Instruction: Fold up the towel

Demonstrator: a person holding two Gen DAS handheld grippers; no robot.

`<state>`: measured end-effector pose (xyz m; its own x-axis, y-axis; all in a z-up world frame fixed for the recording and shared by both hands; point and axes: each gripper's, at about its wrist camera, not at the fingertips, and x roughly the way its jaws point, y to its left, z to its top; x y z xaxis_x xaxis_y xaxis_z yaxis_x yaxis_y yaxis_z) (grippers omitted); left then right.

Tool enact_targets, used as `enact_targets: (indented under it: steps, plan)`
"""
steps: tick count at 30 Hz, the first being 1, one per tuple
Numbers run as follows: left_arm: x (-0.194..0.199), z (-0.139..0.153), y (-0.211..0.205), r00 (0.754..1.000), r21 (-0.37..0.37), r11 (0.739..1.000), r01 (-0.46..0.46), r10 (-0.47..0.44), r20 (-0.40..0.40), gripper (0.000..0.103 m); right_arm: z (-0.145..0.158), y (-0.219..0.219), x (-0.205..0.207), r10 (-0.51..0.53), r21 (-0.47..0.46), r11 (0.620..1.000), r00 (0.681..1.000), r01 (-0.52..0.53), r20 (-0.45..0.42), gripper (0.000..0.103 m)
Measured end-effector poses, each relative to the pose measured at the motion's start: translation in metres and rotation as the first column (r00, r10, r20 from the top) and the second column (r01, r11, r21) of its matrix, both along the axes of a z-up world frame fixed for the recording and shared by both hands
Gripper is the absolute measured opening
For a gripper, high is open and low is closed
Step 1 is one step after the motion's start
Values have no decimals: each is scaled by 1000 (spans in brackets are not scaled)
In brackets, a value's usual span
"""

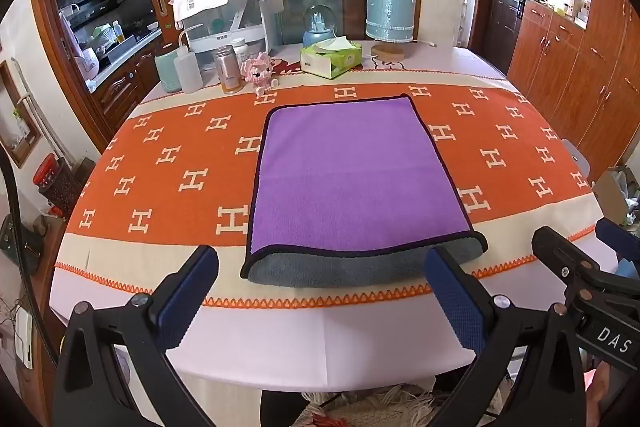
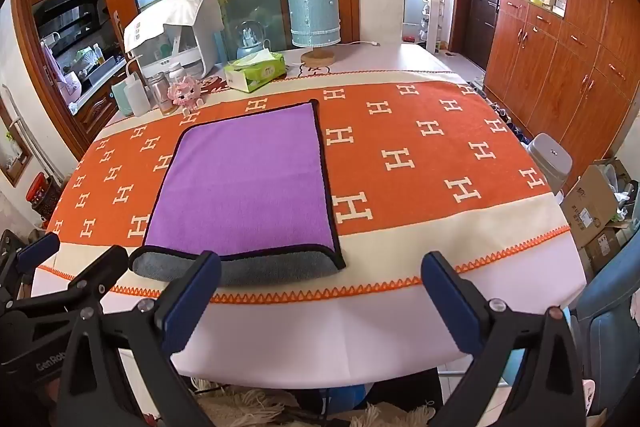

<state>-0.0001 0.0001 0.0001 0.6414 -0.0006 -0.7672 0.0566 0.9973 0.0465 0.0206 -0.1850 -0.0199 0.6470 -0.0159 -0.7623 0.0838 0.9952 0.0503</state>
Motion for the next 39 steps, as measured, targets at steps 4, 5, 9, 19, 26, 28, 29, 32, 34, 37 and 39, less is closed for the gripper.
enact_targets:
  steps: [4,5,9,19,26,28,29,32,34,37,39]
  plan:
    - [0,0,0,1000,2,1000,0,0,-5,102,-1,0,1,0,1,1000,1000,0,0,101]
    - [0,0,0,1000,1,1000,0,0,-6,102,-1,0,1,0,2,1000,1000,0,0,101]
    - [1,-1,0,1000,-1,1000,-1,1,-10,102,-2,1,3,1,0,1000,1000,-1,-2,101]
    - [0,-3,-3,1000,-7,1000,-3,3,-15,102,-4,1,5,1,-1,1000,1000,-1,-6,101]
    - [3,-6,-3,1000,-5,1000,-4,4,-18,102,-2,2,5,2,1,1000,1000,-2,-8,101]
    - [3,-6,-3,1000,-4,1000,-3,3,-18,102,-4,3,6,2,1,1000,1000,-2,-9,101]
    - [3,-6,-4,1000,-4,1000,-3,3,-19,102,-3,3,6,1,0,1000,1000,-1,-8,101]
    - [3,-6,-3,1000,-5,1000,-3,2,-19,102,-3,3,6,2,-2,1000,1000,-2,-7,101]
    - [3,-6,-3,1000,-6,1000,-3,3,-19,102,-2,3,6,1,-2,1000,1000,-1,-8,101]
    - [3,-5,-3,1000,-7,1000,-2,2,-20,102,-2,4,5,1,-2,1000,1000,-1,-8,101]
    - [4,-6,-4,1000,-6,1000,-2,2,-19,102,-2,4,5,1,-3,1000,1000,-1,-8,101]
